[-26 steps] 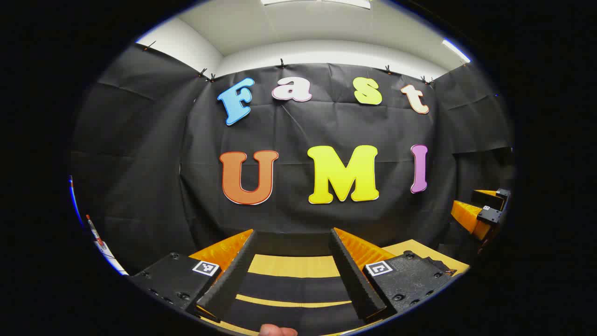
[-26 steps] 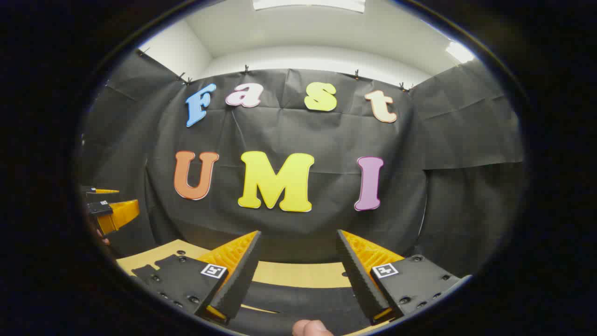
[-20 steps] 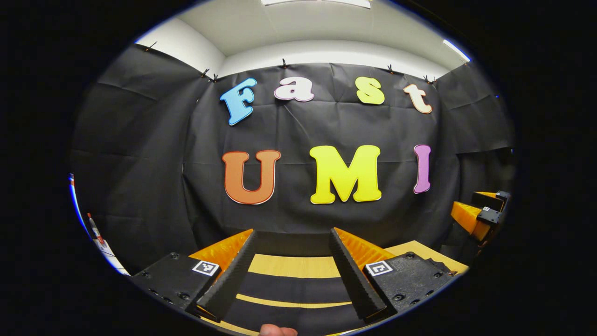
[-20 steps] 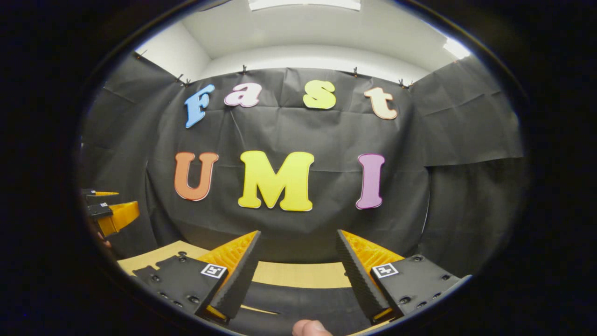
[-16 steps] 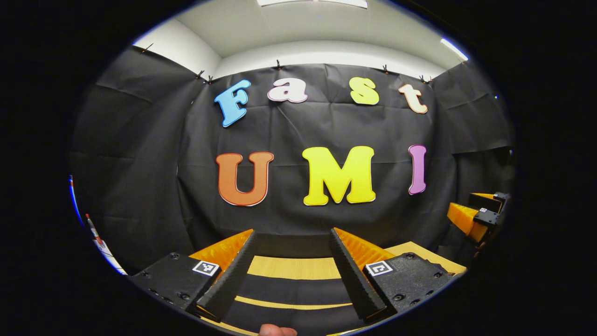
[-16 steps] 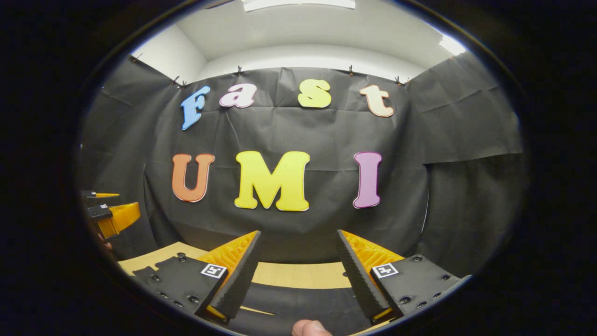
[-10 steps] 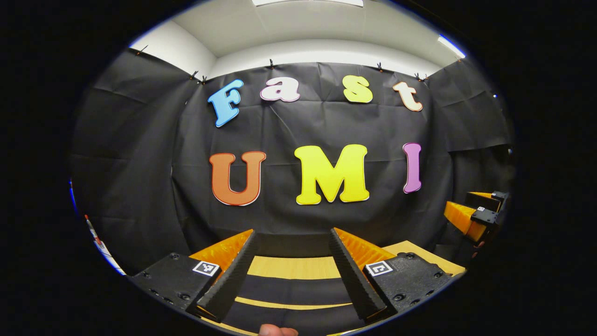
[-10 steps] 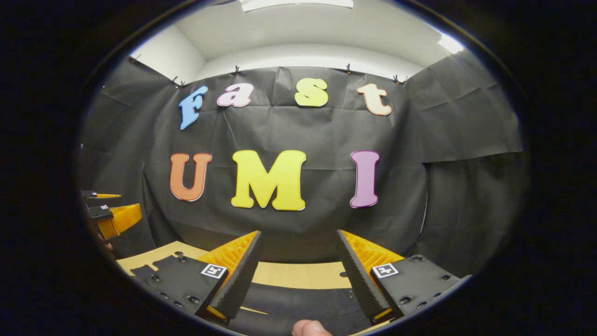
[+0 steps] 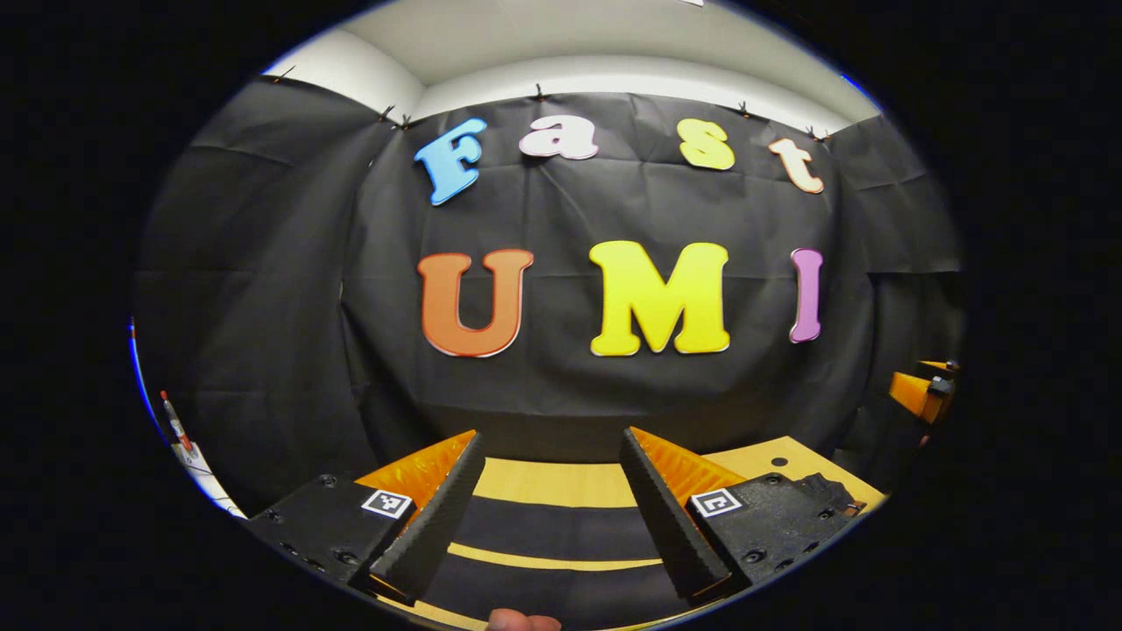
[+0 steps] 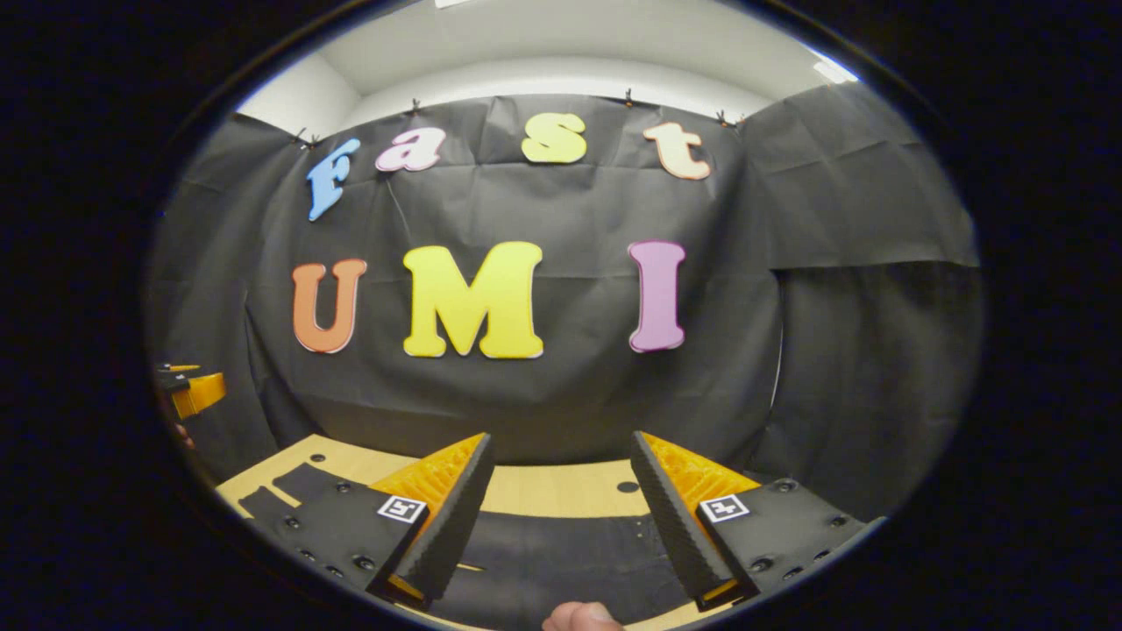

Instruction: Grasp the waist and the cuffs of the jeans and fold them to make the two legs overlap; first hold the waist and fold one-third of the jeans toward the cuffs, then hold the cuffs and fold the remaining one-third in the same direction to finish folding.

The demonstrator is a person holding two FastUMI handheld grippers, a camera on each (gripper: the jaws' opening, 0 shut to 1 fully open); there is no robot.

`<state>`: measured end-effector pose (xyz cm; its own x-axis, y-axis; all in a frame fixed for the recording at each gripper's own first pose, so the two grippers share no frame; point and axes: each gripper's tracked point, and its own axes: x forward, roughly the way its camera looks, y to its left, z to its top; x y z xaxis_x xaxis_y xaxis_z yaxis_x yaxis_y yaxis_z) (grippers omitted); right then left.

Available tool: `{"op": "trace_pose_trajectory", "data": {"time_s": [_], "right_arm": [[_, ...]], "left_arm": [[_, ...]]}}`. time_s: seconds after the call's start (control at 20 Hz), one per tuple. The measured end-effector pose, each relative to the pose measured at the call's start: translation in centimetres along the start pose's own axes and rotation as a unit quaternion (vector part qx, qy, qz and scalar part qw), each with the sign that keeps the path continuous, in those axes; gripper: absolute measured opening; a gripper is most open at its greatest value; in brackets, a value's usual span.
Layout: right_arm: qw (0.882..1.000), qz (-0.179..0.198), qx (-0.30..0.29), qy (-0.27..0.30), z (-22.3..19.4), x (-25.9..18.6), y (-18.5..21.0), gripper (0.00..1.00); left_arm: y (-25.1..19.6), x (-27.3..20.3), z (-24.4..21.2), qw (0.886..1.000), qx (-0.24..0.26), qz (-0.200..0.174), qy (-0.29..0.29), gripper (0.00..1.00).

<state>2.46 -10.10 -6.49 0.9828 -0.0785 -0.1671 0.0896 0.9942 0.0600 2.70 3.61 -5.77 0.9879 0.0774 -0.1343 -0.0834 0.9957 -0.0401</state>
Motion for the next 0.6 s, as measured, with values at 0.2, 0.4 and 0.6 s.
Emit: {"op": "trace_pose_trajectory", "data": {"time_s": [0.2,0.4,0.6], "right_arm": [[0.996,-0.033,0.030,0.075,-4.9,0.3,-5.6,0.97],[0.972,-0.068,0.134,0.183,-12.4,-0.8,-10.9,0.99],[0.920,-0.108,0.264,0.268,-20.1,-3.1,-14.1,0.98]], "left_arm": [[7.4,0.1,-6.4,0.994,-0.052,0.060,0.078,0.99],[12.4,-2.6,-15.5,0.961,-0.183,0.088,0.186,0.99],[13.2,-5.7,-24.6,0.862,-0.396,0.117,0.293,0.99]]}}
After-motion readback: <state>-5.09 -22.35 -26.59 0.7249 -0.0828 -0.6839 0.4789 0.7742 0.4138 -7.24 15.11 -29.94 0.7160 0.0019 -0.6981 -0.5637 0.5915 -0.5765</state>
